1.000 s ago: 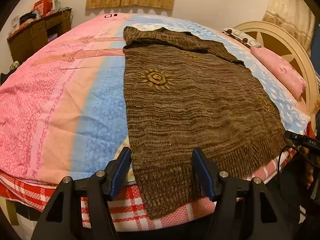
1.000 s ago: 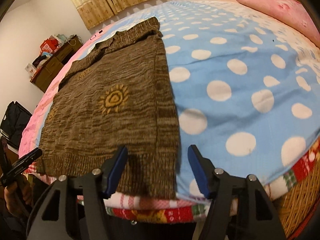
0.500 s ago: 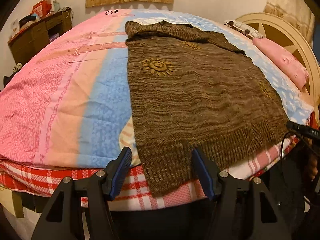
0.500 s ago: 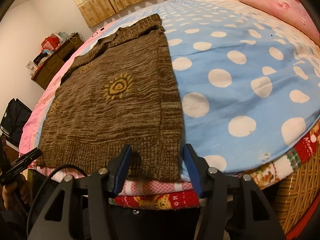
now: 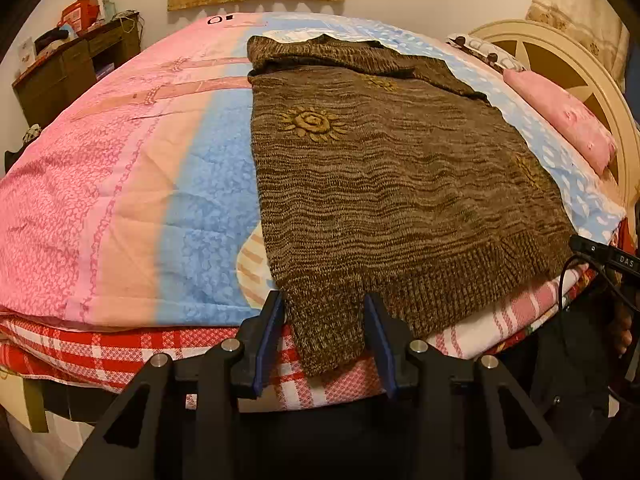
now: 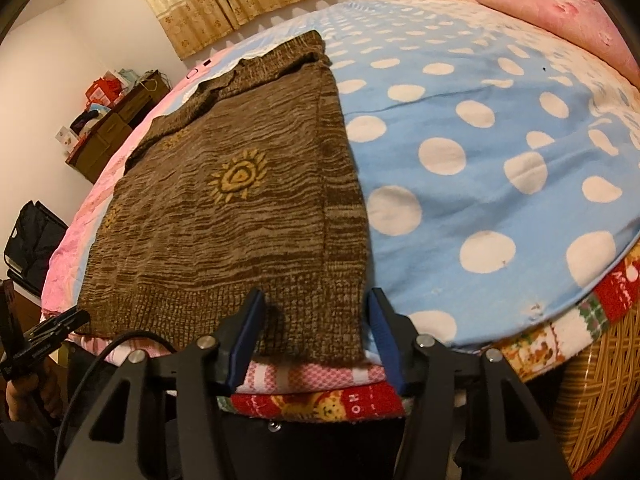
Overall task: Fold small clothes
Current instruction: 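Grasp the hem with the left tool while the right tool grasps the hem too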
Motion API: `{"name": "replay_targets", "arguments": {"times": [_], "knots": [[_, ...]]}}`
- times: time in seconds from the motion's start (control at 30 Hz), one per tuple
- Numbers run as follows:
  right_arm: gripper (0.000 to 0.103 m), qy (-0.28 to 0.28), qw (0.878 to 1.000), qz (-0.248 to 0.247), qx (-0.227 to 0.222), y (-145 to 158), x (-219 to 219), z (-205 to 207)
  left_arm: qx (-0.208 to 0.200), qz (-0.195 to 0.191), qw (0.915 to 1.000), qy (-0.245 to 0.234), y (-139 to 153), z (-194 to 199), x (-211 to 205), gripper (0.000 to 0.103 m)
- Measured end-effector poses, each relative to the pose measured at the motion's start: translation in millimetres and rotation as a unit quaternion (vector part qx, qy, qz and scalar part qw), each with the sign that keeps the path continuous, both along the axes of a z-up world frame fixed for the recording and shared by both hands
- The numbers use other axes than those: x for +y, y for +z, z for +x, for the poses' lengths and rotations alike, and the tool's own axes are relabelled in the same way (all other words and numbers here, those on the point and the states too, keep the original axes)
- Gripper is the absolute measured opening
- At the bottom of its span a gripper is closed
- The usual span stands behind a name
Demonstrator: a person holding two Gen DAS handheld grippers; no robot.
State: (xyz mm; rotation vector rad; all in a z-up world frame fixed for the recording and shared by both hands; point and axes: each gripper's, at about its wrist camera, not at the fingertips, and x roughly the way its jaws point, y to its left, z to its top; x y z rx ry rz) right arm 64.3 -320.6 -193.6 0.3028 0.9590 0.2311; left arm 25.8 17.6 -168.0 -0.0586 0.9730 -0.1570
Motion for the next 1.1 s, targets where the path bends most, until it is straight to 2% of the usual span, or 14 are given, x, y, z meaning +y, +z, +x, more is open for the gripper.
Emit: {"name": "replay_targets", "arguments": {"times": [0.1,0.17,0.2,0.23,0.27,0.37,0.63,0.8,1.1], "knots": [[0.051,0.003,1.000,-0.018,-0.002,0,3,0,0.001,-0.001,1.0000,-0.006,-1,-1,0,0.042],[0.039,-0.001,1.000,-0.025,-0.002,-1,2,-1,-0.001,0.000,1.0000,-0.009,-1,-2,1,0.027],[0.035,-0.004,1.000,-0.022,-0.001,-1,0,-1,0.000,-0.004,0.9999,-0.014,-1,-2,2,0.012],[0.025,-0.006,1.000,-0.015,-0.001,-1,-3,-1,0.010,-0.034,0.9991,-0.024,-3,-1,6,0.007],[0.017,-0.008,1.000,0.001,0.001,-2,-8,-1,0.012,-0.050,0.9984,-0.021,-3,-2,9,0.007],[0.012,-0.009,0.999,0.034,0.002,-3,-14,-2,-0.001,-0.058,0.9979,-0.027,0,-4,9,0.006],[0.010,-0.008,0.997,0.064,-0.033,14,-18,-7,-0.042,-0.110,0.9928,-0.022,18,-4,24,0.006],[0.009,-0.016,0.993,0.098,-0.060,26,-23,-7,-0.087,-0.116,0.9892,-0.024,38,1,30,0.006],[0.009,-0.013,0.987,0.127,-0.094,53,-23,7,-0.107,-0.113,0.9877,-0.016,45,17,39,0.006]]}}
